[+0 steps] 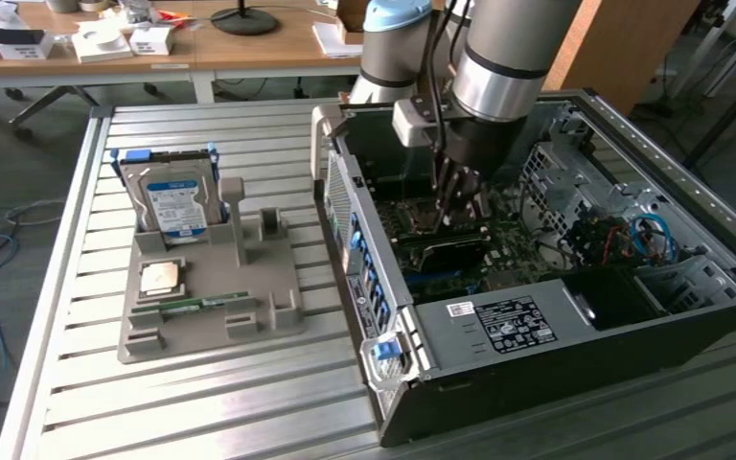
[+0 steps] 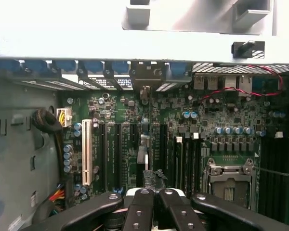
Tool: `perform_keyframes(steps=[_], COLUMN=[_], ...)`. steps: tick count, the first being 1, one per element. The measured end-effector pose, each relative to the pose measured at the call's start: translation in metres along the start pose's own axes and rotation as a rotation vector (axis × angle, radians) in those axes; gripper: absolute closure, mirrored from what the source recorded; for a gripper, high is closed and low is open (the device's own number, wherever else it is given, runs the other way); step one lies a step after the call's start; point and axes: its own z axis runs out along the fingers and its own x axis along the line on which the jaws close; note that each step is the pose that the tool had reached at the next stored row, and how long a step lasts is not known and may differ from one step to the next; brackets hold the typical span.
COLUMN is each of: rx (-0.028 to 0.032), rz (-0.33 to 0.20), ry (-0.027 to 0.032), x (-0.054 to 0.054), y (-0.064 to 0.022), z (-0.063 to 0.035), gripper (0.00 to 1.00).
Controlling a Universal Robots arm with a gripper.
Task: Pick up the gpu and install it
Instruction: 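Press down on the gpu until it lock into place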
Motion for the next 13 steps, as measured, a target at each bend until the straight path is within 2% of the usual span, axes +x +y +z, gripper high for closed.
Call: perform_keyframes(steps=[13], rx=[0.0], rz=[0.0], ry=[0.0], x=[-0.0007], y=[0.0001], z=[0.0007], gripper=[0.89])
